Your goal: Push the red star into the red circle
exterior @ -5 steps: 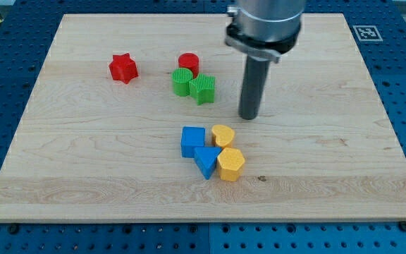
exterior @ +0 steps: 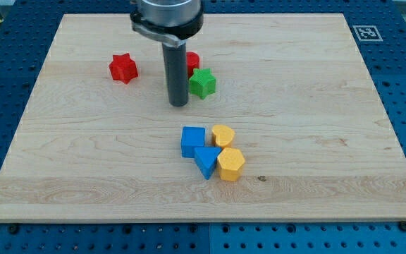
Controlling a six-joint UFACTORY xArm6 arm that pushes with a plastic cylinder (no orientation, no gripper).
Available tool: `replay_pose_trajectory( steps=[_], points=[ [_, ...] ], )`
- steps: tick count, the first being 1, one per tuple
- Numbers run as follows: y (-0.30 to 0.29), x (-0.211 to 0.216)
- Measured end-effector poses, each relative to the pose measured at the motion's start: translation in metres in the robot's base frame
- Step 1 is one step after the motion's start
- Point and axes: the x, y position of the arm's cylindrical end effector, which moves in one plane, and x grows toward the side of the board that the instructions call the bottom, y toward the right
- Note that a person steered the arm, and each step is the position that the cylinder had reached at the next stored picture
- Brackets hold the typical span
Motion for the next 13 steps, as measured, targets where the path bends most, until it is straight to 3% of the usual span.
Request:
replay_pose_trajectory(
  steps=[1, 2, 4, 5, 6, 7, 8, 10, 11, 12, 13],
  points=[
    [-0.056, -0.001],
    [-0.081, -0.031],
    [-0.068, -0.071],
    [-0.081, -0.056],
    [-0.138, -0.063],
    [-0.171, -0.1],
    [-0.17, -0.134],
    [-0.068, -0.134],
    [-0.062, -0.139],
    [-0.102, -0.135],
    [-0.116, -0.102]
  ],
)
